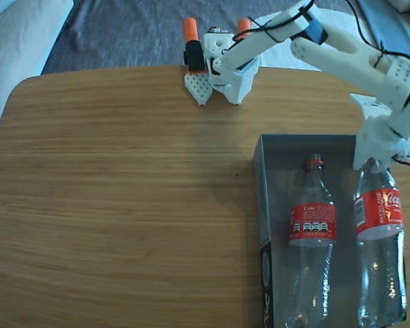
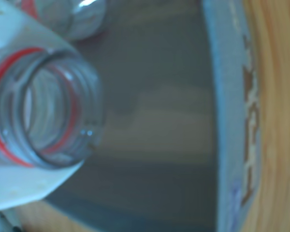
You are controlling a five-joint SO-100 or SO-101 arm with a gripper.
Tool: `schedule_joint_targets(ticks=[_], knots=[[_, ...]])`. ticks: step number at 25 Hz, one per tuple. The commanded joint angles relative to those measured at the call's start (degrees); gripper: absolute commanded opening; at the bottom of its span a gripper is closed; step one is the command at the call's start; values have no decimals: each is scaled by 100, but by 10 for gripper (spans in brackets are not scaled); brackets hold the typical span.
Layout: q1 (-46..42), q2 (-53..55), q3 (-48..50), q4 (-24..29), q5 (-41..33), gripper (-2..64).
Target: Grasp the bottles and put them in the box.
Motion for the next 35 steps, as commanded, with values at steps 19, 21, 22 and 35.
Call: schedule_joint_targets(ticks=[19, 21, 22, 35], knots=[[105, 123, -308, -44, 141, 311], [114, 105, -352, -44, 255, 403], [114, 97, -352, -18, 264, 422], [624, 202, -343, 88, 264, 424]])
